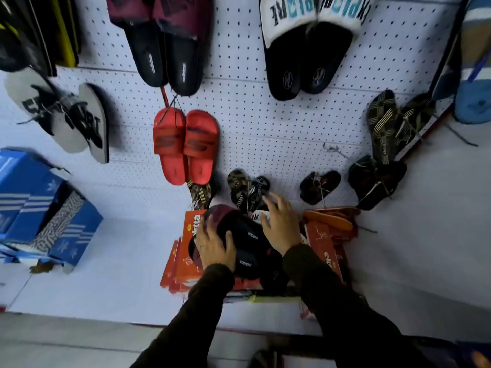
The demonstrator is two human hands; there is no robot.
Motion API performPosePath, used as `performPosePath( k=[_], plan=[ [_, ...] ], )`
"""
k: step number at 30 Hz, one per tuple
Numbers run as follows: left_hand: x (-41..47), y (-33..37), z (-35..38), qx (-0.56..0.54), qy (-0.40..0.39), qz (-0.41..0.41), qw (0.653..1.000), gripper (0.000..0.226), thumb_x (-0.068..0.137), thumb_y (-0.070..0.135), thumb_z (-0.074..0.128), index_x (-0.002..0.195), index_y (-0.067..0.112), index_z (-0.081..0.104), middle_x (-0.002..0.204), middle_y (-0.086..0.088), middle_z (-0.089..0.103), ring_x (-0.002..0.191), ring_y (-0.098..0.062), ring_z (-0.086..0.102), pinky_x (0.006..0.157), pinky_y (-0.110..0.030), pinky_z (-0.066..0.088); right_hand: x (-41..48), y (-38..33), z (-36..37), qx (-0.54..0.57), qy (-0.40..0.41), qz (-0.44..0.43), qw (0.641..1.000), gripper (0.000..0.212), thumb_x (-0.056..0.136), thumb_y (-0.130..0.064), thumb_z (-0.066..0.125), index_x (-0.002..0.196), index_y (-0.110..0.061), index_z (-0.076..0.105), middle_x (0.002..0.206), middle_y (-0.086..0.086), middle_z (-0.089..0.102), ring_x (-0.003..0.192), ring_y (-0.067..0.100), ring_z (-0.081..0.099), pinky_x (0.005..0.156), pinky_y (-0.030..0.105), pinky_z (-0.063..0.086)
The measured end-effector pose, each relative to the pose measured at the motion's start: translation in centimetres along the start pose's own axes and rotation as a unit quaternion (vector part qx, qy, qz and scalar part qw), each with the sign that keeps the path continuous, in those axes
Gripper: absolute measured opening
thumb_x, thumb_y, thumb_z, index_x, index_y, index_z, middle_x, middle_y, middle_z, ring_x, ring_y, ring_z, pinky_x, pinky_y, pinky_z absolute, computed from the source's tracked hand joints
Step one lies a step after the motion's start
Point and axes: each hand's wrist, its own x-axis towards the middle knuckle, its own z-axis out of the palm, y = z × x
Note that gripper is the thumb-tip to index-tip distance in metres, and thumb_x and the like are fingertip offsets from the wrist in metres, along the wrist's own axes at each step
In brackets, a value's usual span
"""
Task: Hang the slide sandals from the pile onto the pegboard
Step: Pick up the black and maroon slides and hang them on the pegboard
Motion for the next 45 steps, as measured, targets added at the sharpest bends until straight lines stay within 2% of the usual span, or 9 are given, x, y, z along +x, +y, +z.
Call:
performPosePath(
  k=[2,6,8,12,17,20,29,37,45],
  plan=[
    [-0.8,-1.9,1.6,-0.066,-0.007,-0.193,0.979,0.074,0.088,0.027,0.057,0.150,0.003,0.024,0.156,-0.023,0.022,0.145,-0.037,0.023,0.120,-0.043,0.020,0.4,0.4,1.5,0.020,-0.080,0.016,0.996,0.047,0.098,-0.030,0.045,0.141,-0.013,0.049,0.146,0.008,0.047,0.134,0.030,0.045,0.108,0.043,0.043],
    [-2.1,-4.2,3.7,-0.173,-0.091,-0.496,0.846,0.078,0.089,0.033,0.058,0.149,-0.003,0.024,0.153,-0.026,0.031,0.132,-0.041,0.047,0.109,-0.044,0.040,1.2,0.9,3.8,0.025,-0.221,0.083,0.971,0.044,0.097,-0.028,0.048,0.137,-0.009,0.052,0.141,0.015,0.050,0.134,0.037,0.045,0.111,0.045,0.039],
    [-2.3,-3.7,4.5,-0.283,-0.144,-0.534,0.784,0.065,0.095,0.030,0.050,0.147,-0.003,0.029,0.147,-0.023,0.042,0.095,-0.041,0.069,0.082,-0.040,0.057,1.8,0.8,4.2,0.045,-0.261,0.109,0.958,0.045,0.097,-0.023,0.051,0.139,-0.008,0.051,0.143,0.019,0.048,0.134,0.038,0.046,0.113,0.042,0.038],
    [-2.4,-4.3,5.9,-0.389,-0.166,-0.530,0.735,0.054,0.094,0.030,0.052,0.140,0.003,0.045,0.088,-0.009,0.059,0.069,-0.023,0.053,0.055,-0.036,0.046,2.9,1.2,5.0,0.064,-0.248,0.130,0.958,0.045,0.089,-0.011,0.063,0.133,-0.006,0.059,0.137,0.018,0.059,0.128,0.034,0.055,0.110,0.037,0.044],
    [-2.6,-5.9,4.7,-0.421,-0.119,-0.516,0.736,0.047,0.090,0.012,0.061,0.134,-0.002,0.049,0.085,-0.012,0.060,0.069,-0.028,0.057,0.032,-0.031,0.052,3.5,0.8,4.2,0.073,-0.301,0.184,0.933,0.032,0.077,-0.013,0.077,0.108,-0.005,0.070,0.119,0.019,0.065,0.119,0.027,0.059,0.104,0.034,0.045],
    [-3.5,-6.8,2.5,-0.410,-0.133,-0.492,0.756,0.044,0.090,0.012,0.060,0.132,0.001,0.051,0.106,-0.016,0.060,0.070,-0.026,0.060,0.038,-0.029,0.056,2.8,1.0,4.8,0.107,-0.362,0.274,0.884,0.067,0.066,-0.009,0.083,0.127,0.000,0.058,0.124,0.020,0.064,0.116,0.040,0.062,0.096,0.047,0.055],
    [-2.0,-7.6,-3.6,-0.399,-0.102,-0.375,0.831,0.054,0.090,0.013,0.061,0.141,0.009,0.044,0.132,-0.016,0.058,0.098,-0.028,0.058,0.060,-0.033,0.055,-0.7,-2.2,2.2,0.386,-0.362,0.358,0.770,0.044,0.080,0.014,0.063,0.121,-0.002,0.060,0.123,0.015,0.065,0.111,0.033,0.061,0.075,0.042,0.060],
    [3.1,-3.7,-10.6,-0.416,-0.049,-0.185,0.889,0.049,0.089,0.009,0.061,0.137,0.009,0.050,0.117,-0.015,0.058,0.100,-0.028,0.058,0.048,-0.020,0.057,0.7,-7.7,-2.2,0.515,-0.205,0.287,0.781,0.052,0.073,0.019,0.067,0.123,0.005,0.061,0.121,0.022,0.069,0.117,0.036,0.065,0.093,0.041,0.056],
    [9.5,2.0,-18.2,-0.415,0.009,-0.032,0.909,0.049,0.088,0.010,0.063,0.136,0.008,0.053,0.113,-0.011,0.062,0.098,-0.033,0.064,0.095,-0.052,0.053,4.4,-13.7,-8.9,0.576,-0.068,0.171,0.797,0.047,0.076,0.016,0.068,0.121,0.002,0.060,0.111,0.013,0.068,0.101,0.027,0.065,0.075,0.029,0.056]
  ],
)
